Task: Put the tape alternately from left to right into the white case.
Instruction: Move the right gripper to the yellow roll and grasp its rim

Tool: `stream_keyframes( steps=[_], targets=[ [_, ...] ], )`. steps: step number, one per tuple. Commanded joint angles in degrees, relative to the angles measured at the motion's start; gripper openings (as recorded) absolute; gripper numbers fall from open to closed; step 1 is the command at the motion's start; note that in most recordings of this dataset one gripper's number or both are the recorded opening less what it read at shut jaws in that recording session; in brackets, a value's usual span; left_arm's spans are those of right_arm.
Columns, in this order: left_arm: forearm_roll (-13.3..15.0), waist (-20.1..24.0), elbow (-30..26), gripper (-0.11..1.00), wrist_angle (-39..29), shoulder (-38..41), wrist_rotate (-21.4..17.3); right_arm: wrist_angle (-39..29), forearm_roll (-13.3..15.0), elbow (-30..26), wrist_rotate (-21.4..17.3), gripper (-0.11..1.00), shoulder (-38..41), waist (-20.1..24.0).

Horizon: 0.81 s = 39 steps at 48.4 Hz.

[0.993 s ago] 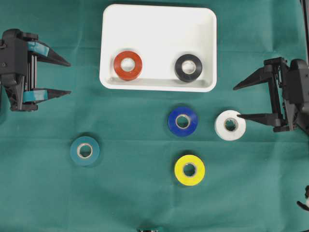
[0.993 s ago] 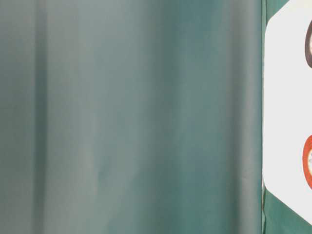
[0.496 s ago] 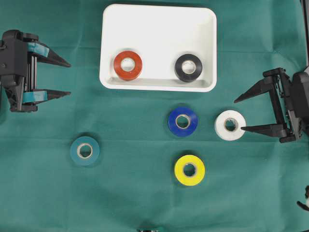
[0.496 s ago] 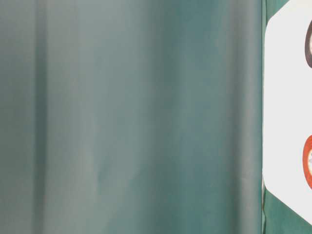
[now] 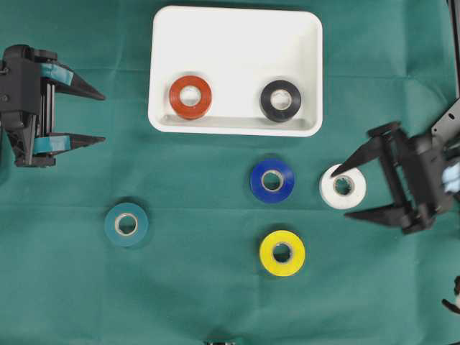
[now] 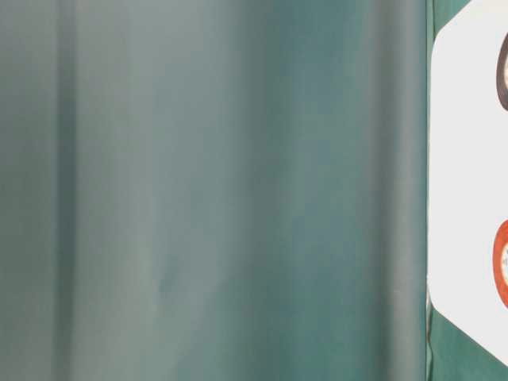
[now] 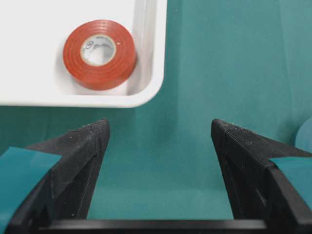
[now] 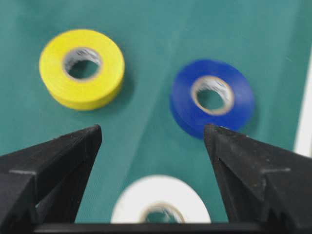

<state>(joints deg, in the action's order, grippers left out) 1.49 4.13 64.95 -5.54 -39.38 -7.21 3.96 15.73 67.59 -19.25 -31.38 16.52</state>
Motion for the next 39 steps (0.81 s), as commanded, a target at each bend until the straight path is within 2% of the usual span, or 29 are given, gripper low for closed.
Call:
stream_keyframes(
  steps=[1, 15, 27, 39],
  targets=[
    [0.09, -0.18, -0.44, 0.8, 0.53, -0.18, -0.09, 1.05, 0.09, -3.87, 0.18, 0.55, 3.25, 0.79],
    [0.0, -0.26, 0.35, 0.8, 0.53, -1.67, -0.09, 3.08, 0.7, -13.18, 0.26, 0.56, 16.17, 2.46],
    [0.09, -0.18, 1.58, 0.8, 0.18, -4.92, -0.09, 2.81, 1.49, -19.95, 0.26, 0.56, 23.73, 3.87],
    [0.09, -0.26, 2.29, 0.8, -0.26, -6.15, -0.09, -0.35, 1.49, -22.76, -0.18, 0.56, 27.6, 4.13]
  ],
)
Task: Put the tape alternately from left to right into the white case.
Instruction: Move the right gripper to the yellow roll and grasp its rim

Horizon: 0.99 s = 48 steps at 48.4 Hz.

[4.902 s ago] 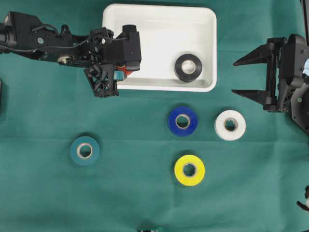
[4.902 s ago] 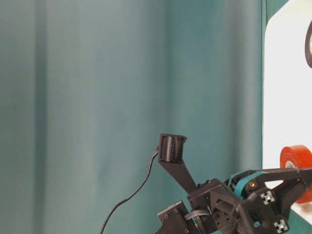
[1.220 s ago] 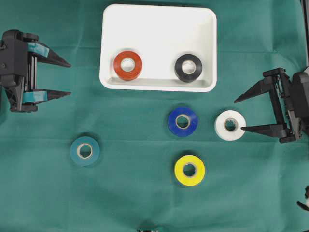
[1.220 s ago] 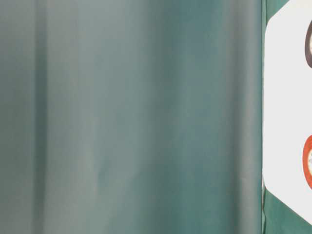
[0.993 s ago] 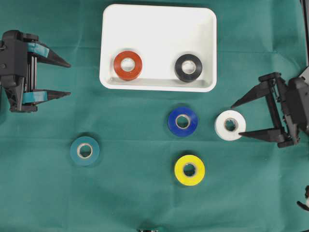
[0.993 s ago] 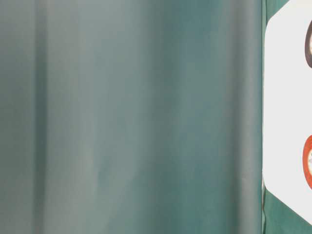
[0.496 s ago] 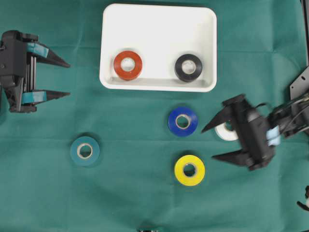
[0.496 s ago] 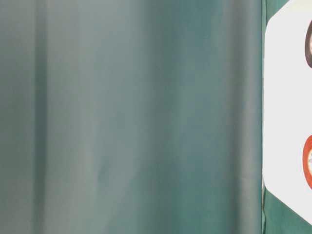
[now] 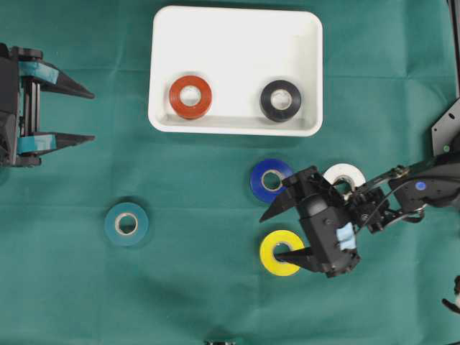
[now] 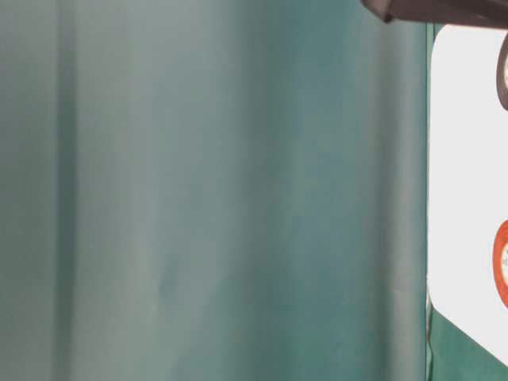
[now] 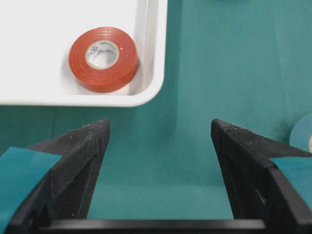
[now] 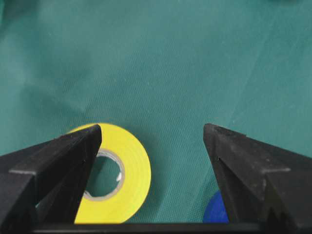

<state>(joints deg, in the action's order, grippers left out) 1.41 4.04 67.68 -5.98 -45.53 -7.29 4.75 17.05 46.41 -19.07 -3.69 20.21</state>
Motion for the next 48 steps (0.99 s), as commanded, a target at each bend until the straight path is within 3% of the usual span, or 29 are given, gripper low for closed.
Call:
stream_keyframes(
  steps=[1, 14, 23, 48],
  targets=[
    [0.18, -0.18, -0.44, 0.8, 0.18, 0.0, 0.0, -1.76, 0.18, -1.76, -0.44, 0.56, 0.0, 0.53],
    [0.18, -0.18, -0.26, 0.8, 0.18, 0.0, 0.09, -16.96, 0.0, -6.42, -0.53, 0.56, 0.7, 2.64],
    [0.18, -0.18, -0.44, 0.8, 0.18, 0.44, 0.09, -22.85, -1.67, -7.47, -0.44, 0.56, 1.49, 2.72],
    [0.18, -0.18, -0.44, 0.8, 0.18, 0.53, 0.09, -21.53, -2.64, -9.4, -0.53, 0.56, 5.54, 2.72]
  ],
)
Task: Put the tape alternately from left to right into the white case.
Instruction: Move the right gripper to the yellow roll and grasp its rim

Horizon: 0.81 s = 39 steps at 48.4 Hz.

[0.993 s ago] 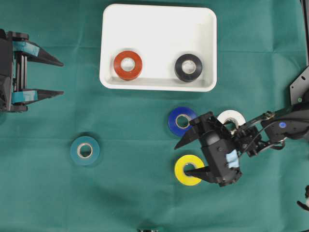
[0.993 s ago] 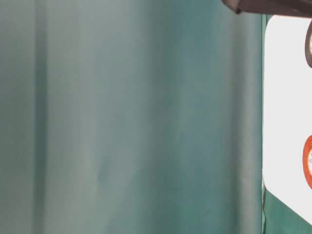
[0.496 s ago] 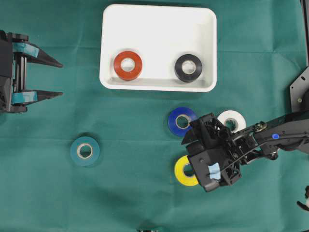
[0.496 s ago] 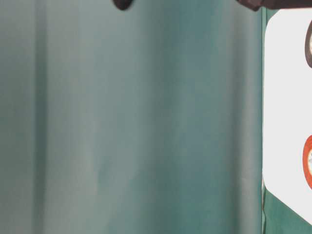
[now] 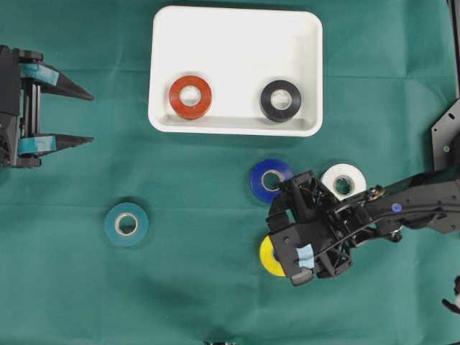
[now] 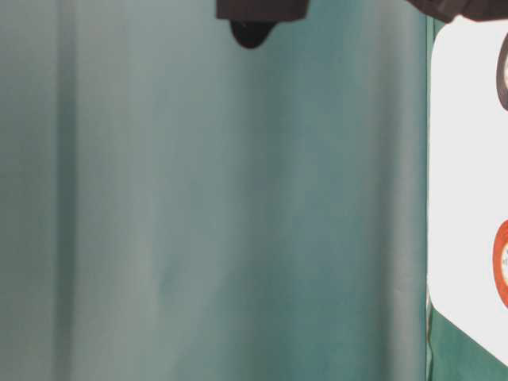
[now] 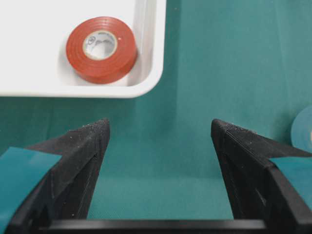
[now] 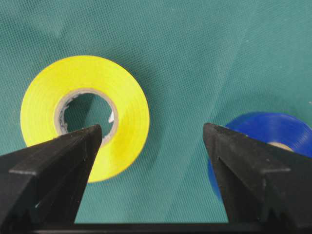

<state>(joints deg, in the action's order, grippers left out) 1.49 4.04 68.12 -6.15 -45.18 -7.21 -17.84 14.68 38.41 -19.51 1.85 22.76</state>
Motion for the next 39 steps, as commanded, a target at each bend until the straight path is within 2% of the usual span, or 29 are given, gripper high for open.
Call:
stream_keyframes(
  steps=[1, 19, 32, 35, 39],
  targets=[
    [0.09, -0.18, -0.79, 0.8, 0.35, 0.18, 0.0, 1.23, -0.26, -1.41, -0.09, 0.56, 0.18, 0.18],
    [0.09, -0.18, -0.7, 0.8, 0.35, 0.18, 0.0, 3.6, -0.26, -1.58, -0.35, 0.56, 4.83, 0.18],
    [0.09, -0.18, -0.7, 0.8, 0.35, 0.09, 0.09, 3.87, -0.09, -1.67, -0.26, 0.54, 5.1, 0.18],
    [0.09, -0.18, -0.7, 0.8, 0.35, 0.09, 0.09, 3.69, 0.0, -1.67, -0.18, 0.5, 5.1, 0.18],
    [0.09, -0.26, -0.7, 0.8, 0.35, 0.18, 0.09, 3.69, 0.0, -1.76, -0.09, 0.32, 5.1, 0.18]
  ],
)
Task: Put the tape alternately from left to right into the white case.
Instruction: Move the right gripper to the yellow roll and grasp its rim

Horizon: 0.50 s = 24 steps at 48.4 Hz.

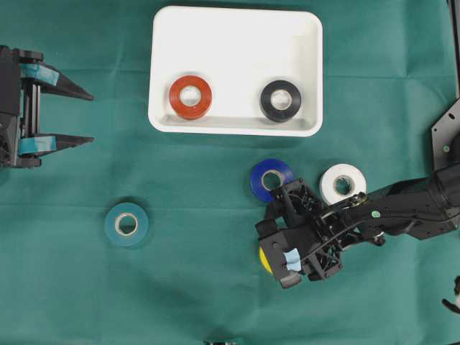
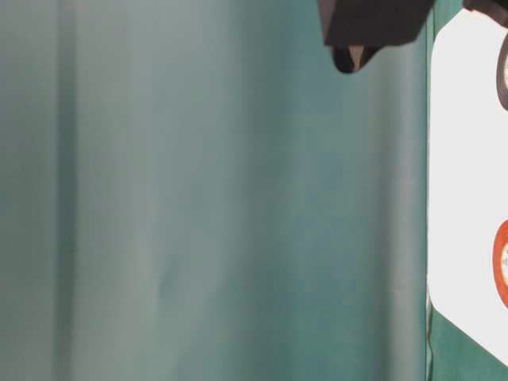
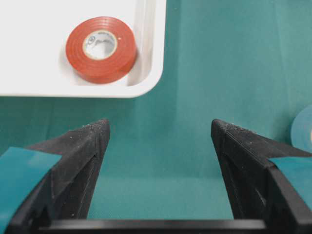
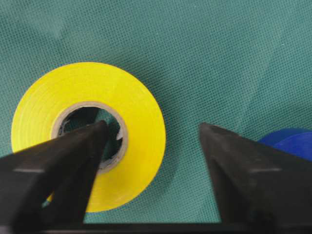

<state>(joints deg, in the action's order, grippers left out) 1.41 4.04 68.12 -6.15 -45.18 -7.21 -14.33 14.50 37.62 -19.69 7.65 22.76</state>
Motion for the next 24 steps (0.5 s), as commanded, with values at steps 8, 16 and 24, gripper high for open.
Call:
stream_keyframes(
  steps=[8, 16, 24],
  targets=[
    [0.18, -0.18, -0.7, 0.8, 0.35, 0.09, 0.09, -0.18, 0.35, -1.49, 0.18, 0.0, -0.7, 0.18],
    [0.18, -0.18, -0.62, 0.8, 0.35, 0.09, 0.09, -0.18, 0.44, -1.58, 0.18, 0.0, -1.23, 0.18],
    [0.18, -0.18, -0.7, 0.8, 0.35, 0.09, 0.09, -0.79, 0.18, -2.46, 0.09, 0.0, -4.48, 0.7]
  ],
)
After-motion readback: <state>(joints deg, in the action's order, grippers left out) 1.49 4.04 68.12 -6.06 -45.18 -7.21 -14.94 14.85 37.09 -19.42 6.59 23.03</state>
